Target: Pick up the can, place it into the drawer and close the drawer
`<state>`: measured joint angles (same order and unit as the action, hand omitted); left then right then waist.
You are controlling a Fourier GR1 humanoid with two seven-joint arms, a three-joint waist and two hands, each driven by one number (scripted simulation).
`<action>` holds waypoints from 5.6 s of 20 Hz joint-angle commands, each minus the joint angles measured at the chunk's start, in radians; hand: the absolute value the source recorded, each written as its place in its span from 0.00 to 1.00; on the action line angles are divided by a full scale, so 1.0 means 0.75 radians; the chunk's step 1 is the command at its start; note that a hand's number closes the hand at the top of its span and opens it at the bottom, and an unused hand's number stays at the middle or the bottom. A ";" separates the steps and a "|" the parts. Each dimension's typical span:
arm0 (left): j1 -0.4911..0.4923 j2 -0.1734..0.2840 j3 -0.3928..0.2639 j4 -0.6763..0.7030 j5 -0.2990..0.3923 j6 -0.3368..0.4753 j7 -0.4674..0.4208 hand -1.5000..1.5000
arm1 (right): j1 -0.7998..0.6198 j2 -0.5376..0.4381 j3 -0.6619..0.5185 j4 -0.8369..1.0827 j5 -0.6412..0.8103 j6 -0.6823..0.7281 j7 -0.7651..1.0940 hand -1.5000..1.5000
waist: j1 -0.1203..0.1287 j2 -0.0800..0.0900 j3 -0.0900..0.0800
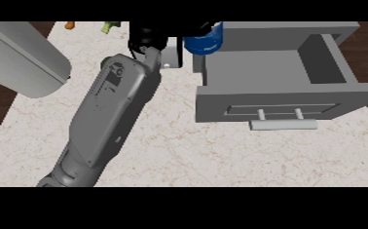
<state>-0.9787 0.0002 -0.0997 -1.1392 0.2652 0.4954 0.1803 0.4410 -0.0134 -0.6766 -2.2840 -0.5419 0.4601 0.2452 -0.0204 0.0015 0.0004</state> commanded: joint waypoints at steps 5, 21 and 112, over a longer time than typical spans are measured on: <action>-0.174 0.000 -0.082 0.207 0.100 0.056 -0.058 1.00 | -0.005 0.016 -0.013 0.073 0.041 0.060 -0.051 0.00 | -0.005 0.000 0.000; -0.550 0.000 -0.252 0.658 0.490 0.168 -0.214 1.00 | -0.134 -0.090 -0.033 0.035 -0.025 -0.073 0.088 0.00 | -0.034 0.008 0.001; -0.354 0.353 -0.672 0.371 0.825 0.460 -0.258 0.00 | -1.543 -0.139 0.879 1.901 2.379 -0.988 -0.456 0.00 | 0.101 0.006 0.001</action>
<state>-1.2853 0.2473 -0.5935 -0.7907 0.9043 0.8292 -0.0289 -0.6371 -0.1292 0.0109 -1.0468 1.2050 -0.1810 -0.0998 0.0448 -0.0005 -0.0038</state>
